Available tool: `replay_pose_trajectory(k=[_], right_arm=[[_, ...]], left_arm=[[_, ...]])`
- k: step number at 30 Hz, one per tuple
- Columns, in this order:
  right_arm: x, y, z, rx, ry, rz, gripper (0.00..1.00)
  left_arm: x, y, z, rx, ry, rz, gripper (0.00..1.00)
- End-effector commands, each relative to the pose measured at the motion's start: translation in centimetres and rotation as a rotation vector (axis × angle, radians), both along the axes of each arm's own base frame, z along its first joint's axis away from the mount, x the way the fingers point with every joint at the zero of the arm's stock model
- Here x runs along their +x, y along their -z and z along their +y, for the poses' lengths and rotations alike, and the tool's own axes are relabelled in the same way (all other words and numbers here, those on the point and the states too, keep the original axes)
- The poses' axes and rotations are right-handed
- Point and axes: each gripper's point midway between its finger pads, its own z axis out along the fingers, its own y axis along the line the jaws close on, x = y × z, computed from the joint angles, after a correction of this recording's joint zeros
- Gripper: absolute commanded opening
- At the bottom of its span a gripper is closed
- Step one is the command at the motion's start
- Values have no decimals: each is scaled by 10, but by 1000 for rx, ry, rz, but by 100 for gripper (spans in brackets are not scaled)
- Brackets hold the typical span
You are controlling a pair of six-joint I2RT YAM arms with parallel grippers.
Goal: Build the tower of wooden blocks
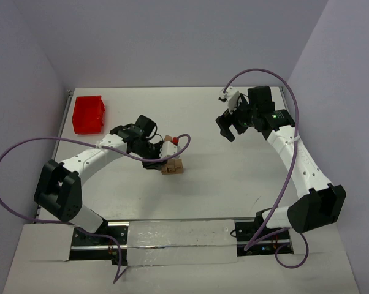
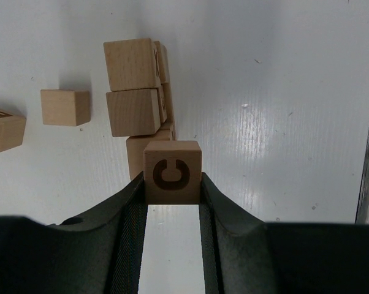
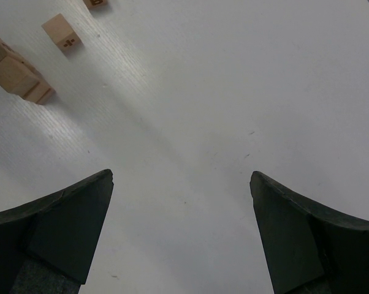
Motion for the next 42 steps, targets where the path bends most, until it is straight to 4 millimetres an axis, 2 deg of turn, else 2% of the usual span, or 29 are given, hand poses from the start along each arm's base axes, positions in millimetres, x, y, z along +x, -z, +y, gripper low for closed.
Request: replay_pose_trajectory(k=[1,10,17,42], right_arm=[[5,-18,0,-8,-4,-52,100],[7,-14,0,-16,-2,-46,100],[10,-13,0,-22,-1,-43,100],[14,-9,0,-22,1,-36,100]], left_arm=[[14,-16,-17,-65,38,-55,15],[31,-15,-15,-59,15,-70,17],[36,-14,-14,-58,12,-60,20],[26,-16,-11,-56,44,-28,27]])
